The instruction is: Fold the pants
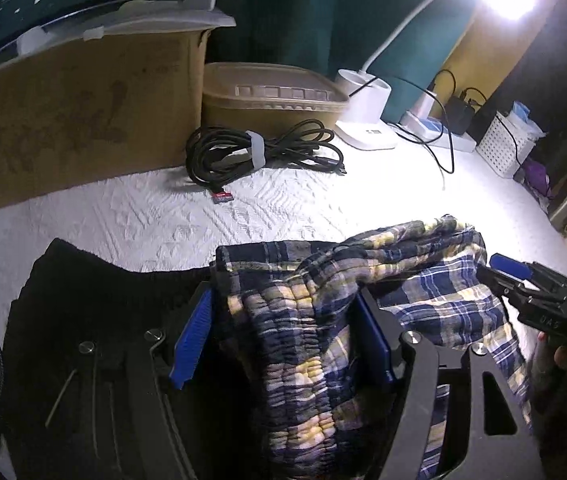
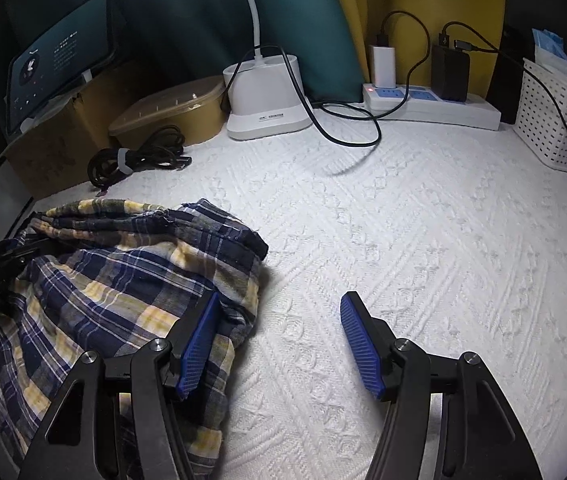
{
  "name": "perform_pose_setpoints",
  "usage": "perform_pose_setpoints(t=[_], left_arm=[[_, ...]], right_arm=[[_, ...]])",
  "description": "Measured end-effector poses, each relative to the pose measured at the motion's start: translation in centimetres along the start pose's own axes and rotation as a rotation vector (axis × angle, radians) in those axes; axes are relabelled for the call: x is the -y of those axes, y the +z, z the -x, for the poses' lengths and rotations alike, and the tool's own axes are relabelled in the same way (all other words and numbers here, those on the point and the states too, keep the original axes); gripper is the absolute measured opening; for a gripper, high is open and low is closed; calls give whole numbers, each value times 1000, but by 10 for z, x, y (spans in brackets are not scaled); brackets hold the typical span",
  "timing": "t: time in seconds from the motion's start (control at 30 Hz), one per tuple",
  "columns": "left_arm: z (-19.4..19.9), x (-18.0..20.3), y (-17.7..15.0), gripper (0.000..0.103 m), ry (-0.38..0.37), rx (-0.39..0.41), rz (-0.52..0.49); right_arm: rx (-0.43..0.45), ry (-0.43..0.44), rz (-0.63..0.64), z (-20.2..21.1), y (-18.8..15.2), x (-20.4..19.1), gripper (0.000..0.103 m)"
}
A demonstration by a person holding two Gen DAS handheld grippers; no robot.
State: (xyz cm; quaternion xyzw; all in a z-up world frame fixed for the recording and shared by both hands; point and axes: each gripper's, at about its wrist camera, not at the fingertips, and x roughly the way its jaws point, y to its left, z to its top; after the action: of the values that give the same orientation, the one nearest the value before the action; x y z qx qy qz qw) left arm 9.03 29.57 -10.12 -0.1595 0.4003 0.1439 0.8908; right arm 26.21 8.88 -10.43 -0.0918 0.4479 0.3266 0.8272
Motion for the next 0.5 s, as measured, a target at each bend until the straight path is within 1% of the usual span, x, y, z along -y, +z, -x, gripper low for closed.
perform_pose_setpoints(t=[0.1,0.17,0.23,0.4,0.5], left_arm=[[14,1,1,69,-9,38,14],[29,7,-2,68,-19,86,-10],[37,12,-4,68,-29,100,-29],[48,17,-17,68,-51,97,-36],[48,17,-29,68,-71,69,-31]], right_arm=[[9,-14,1,7,-1,-2,64],[24,-6,-3,14,-2,-3,64],[31,0,5,20,-4,-8,64],[27,15,28,31,-13,-20,64],[10,23,52,33,-22,-28,64]])
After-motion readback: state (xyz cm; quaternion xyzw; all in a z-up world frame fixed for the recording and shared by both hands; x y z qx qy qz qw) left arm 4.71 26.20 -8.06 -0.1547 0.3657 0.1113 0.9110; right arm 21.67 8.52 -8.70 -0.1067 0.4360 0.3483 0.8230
